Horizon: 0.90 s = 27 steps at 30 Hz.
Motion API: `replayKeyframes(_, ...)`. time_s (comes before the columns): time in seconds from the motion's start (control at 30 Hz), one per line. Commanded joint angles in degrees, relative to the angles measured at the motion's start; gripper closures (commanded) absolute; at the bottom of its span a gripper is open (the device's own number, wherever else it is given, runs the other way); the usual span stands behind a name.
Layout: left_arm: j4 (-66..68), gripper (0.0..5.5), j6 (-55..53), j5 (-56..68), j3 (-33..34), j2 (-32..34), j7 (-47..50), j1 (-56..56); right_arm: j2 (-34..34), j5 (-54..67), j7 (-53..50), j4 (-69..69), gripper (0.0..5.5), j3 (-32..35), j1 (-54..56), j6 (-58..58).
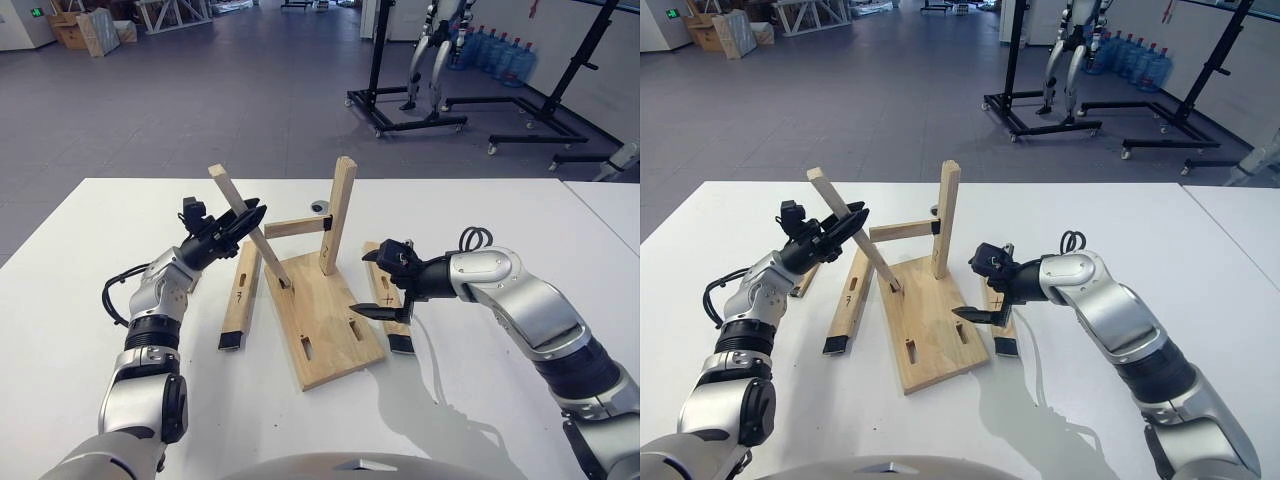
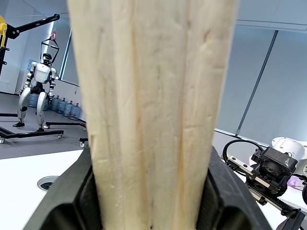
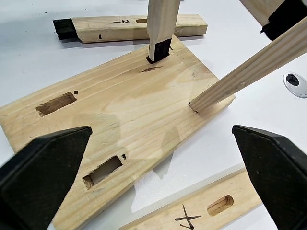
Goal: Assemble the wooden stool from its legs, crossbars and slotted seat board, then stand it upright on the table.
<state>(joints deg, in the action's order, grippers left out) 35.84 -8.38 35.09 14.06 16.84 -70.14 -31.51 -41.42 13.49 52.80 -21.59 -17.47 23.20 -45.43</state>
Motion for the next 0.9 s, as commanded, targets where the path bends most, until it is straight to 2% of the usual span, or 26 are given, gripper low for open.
replayKeyframes(0.03, -0.6, 3.48, 0.2, -0.9, -0.3, 1.1, -0.9, -1.2, 0.2, 0.3, -0.1, -0.5, 0.1, -0.1, 0.7, 0.0)
replayKeyframes(0.9, -2.4, 3.48, -0.2, -2.1, -1.7, 1.4, -2.3, 0.2, 0.9, 0.1, -0.5, -0.9, 0.1, -0.3, 0.5, -0.2)
